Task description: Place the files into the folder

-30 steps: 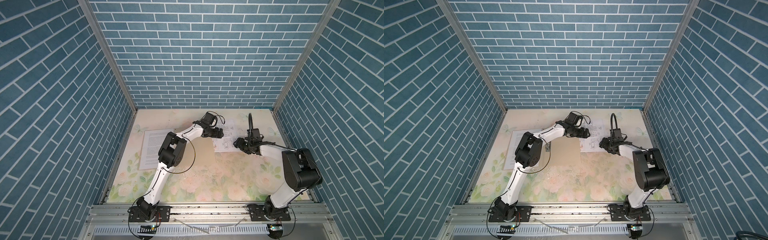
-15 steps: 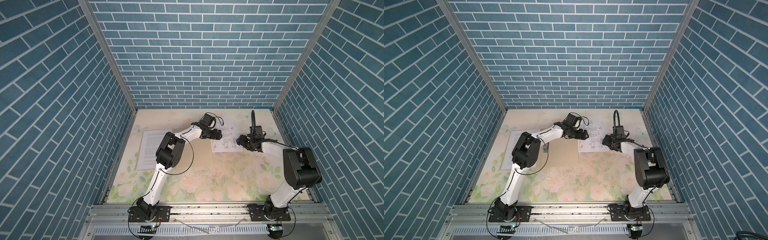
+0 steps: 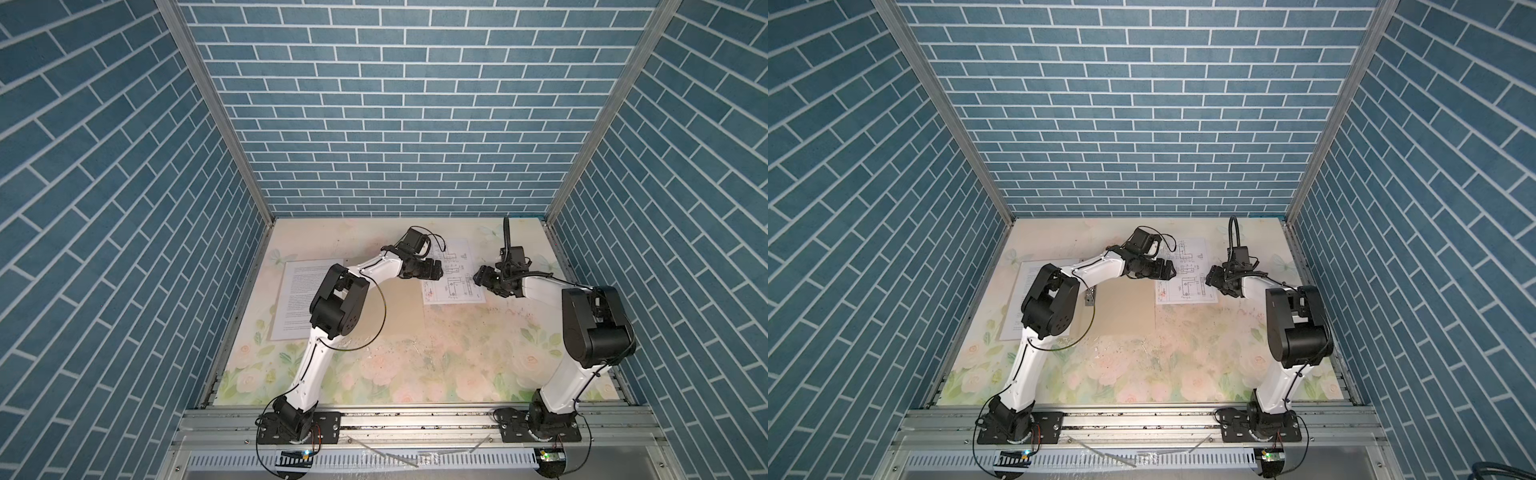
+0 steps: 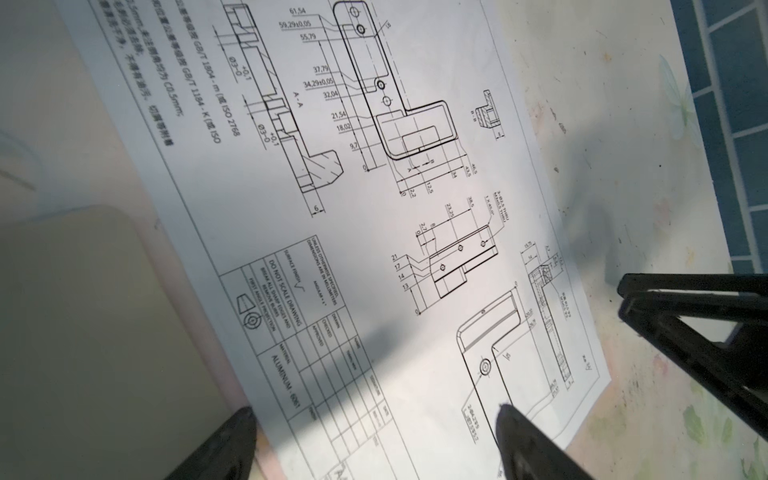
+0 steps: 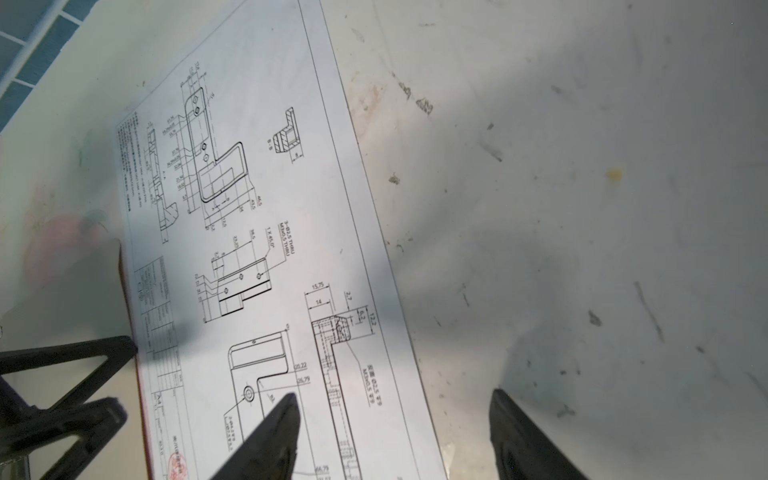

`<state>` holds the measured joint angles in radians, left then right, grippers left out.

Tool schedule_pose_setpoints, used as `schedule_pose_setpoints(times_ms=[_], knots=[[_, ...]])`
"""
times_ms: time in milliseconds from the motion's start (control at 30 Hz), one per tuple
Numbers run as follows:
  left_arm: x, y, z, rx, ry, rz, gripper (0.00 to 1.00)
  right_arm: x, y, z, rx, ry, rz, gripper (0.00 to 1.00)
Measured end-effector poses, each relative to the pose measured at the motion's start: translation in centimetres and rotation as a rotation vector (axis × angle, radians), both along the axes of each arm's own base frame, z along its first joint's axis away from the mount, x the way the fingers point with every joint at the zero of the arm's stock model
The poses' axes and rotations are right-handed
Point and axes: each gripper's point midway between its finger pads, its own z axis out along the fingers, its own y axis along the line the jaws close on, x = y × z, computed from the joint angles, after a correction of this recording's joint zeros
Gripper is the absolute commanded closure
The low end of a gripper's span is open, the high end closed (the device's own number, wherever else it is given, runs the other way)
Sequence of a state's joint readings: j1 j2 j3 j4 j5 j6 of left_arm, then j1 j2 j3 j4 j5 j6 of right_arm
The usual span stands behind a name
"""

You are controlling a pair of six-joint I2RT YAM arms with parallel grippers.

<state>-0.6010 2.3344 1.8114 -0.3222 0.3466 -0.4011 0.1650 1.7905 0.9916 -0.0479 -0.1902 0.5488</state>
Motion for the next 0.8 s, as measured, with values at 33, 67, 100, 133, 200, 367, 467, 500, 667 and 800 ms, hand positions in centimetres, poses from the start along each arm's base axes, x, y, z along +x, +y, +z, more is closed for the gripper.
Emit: schedule_pose_setpoints(times_ms=[33,67,100,133,200,367,467,500,667,800], knots=[[0.0,0.0,0.0,-0.002,0.002,0.001,0.09,0.2,0.1,-0.2,0.004,0.005,0.003,0.28],[-0.1,-0.1,0.0,-0.004,0.004,0.002,0.09,0.3,0.1,-0.4,0.008,0.009,0.006,0.28],[-0.1,-0.1,0.0,-0.008,0.006,0.003,0.09,0.7,0.3,-0.3,0.012,0.005,0.011,0.29],[-0.2,-0.2,-0.1,-0.011,0.009,0.002,0.09,1.0,0.4,-0.2,0.019,0.001,0.014,0.29],[-0.3,-0.3,0.0,-0.016,0.01,0.002,0.09,1.5,0.6,-0.3,0.029,0.003,0.021,0.29],[-0.6,-0.6,0.0,-0.03,0.014,-0.002,0.09,1.9,1.2,-0.3,0.067,0.004,0.044,0.32],[-0.8,-1.0,0.1,-0.042,0.02,-0.008,0.09,1.7,1.7,-0.2,0.097,0.01,0.061,0.34],[-0.9,-1.1,0.1,-0.044,0.019,-0.01,0.09,1.6,1.9,-0.2,0.108,0.011,0.066,0.34],[-1.1,-1.3,0.1,-0.056,0.024,-0.013,0.1,0.8,2.4,-0.2,0.173,-0.007,0.072,0.36],[-1.5,-1.7,0.1,-0.071,0.024,-0.018,0.1,-1.0,2.8,-0.1,0.222,0.002,0.07,0.37]])
